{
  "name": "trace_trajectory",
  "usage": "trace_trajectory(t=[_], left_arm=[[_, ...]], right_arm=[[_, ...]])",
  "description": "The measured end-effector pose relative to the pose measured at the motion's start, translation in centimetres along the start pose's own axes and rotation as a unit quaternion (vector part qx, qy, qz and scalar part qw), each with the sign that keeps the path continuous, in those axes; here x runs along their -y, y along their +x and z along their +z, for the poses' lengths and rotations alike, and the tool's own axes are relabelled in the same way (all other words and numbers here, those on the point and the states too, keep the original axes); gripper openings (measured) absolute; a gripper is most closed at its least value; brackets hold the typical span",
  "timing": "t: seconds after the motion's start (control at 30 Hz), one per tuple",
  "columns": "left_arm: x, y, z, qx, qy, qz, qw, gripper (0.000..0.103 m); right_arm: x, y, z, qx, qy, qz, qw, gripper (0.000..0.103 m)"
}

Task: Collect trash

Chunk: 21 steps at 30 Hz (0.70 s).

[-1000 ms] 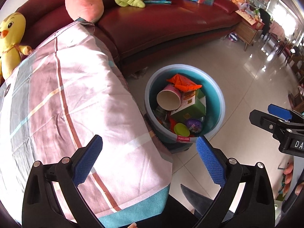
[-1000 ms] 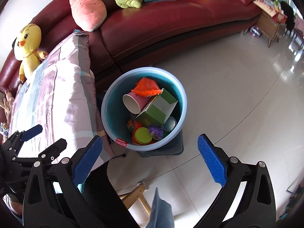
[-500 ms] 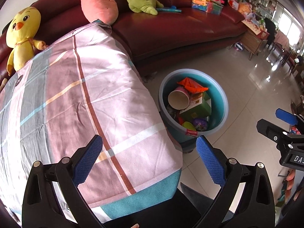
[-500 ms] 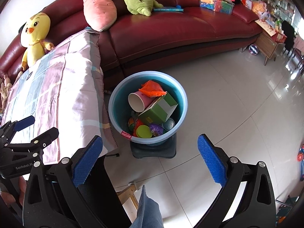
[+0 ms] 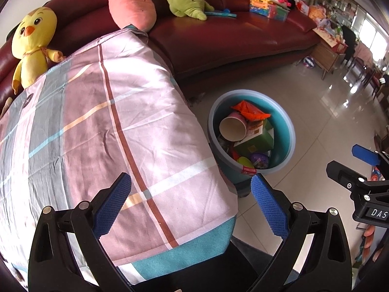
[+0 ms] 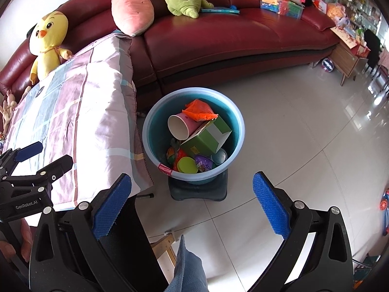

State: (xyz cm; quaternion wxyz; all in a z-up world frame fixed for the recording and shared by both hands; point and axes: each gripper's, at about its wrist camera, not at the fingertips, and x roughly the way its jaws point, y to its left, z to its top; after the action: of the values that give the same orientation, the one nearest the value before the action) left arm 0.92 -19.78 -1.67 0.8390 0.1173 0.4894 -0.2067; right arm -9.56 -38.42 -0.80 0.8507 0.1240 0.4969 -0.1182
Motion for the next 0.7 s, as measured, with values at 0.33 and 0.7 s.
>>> trace_trajectory(t=[0.33, 0.7], left_arm=[[0.1, 0.9, -0.1, -0.009, 0.0, -0.002, 1.0, 0.099], [-0.2, 1.4, -0.3, -0.002, -0.005, -0.005, 1.0, 0.099]], right_arm=[[0.1, 1.4, 0.0, -0.012, 0.002, 0.001, 1.0, 0.096], [0.2, 2.4, -0.2, -0.017, 0.004, -0.01, 1.0, 0.096]])
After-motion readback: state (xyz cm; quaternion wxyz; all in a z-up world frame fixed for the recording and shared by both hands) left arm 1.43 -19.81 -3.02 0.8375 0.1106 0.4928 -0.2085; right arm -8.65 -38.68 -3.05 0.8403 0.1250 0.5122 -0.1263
